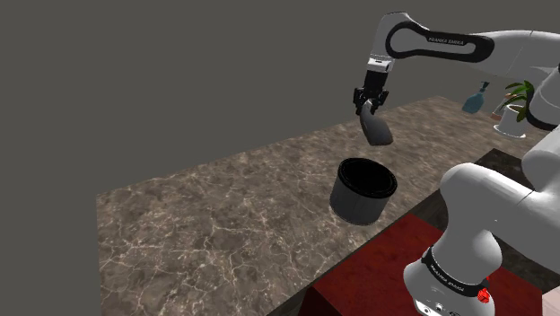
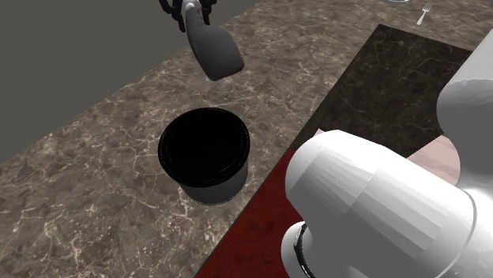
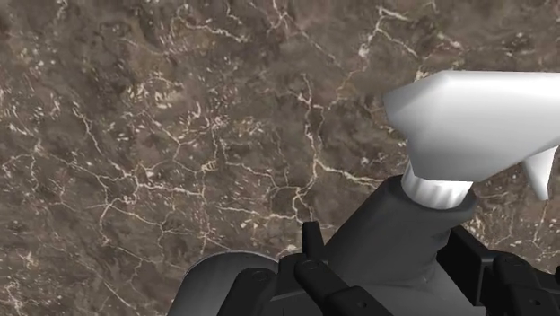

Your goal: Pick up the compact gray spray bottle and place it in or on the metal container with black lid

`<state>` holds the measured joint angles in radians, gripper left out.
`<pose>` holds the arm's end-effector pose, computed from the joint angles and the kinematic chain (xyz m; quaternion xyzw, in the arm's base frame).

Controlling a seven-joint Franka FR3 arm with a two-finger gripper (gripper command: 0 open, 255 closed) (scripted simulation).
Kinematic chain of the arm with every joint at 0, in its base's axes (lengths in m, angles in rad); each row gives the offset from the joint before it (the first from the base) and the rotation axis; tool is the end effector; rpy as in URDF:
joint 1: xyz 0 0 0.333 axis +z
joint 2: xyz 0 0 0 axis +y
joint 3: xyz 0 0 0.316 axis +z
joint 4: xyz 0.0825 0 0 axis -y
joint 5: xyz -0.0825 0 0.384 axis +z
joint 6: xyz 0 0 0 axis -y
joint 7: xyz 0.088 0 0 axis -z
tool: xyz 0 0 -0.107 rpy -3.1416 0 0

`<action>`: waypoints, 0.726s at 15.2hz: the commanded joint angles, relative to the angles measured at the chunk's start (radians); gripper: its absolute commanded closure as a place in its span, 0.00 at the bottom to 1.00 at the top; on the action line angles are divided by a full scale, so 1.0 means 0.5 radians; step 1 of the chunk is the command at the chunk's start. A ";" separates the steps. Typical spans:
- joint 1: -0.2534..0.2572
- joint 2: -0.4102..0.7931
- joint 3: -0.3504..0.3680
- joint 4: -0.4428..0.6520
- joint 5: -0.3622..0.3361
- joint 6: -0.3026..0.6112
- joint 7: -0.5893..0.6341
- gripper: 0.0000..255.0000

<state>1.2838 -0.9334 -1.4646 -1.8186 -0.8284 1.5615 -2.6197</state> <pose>0.4731 -0.3288 0.4405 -0.2709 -0.9606 -0.0396 0.0475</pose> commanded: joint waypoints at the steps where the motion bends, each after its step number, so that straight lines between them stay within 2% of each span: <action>1: -0.065 0.008 0.064 -0.085 0.021 0.008 0.039 1.00; 6: -0.357 -0.010 0.354 -0.496 0.093 0.064 0.233 1.00; 11: -0.583 -0.084 0.638 -0.850 0.168 0.086 0.434 1.00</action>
<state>1.0123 -0.9687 -1.1772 -2.2168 -0.7560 1.6088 -2.4216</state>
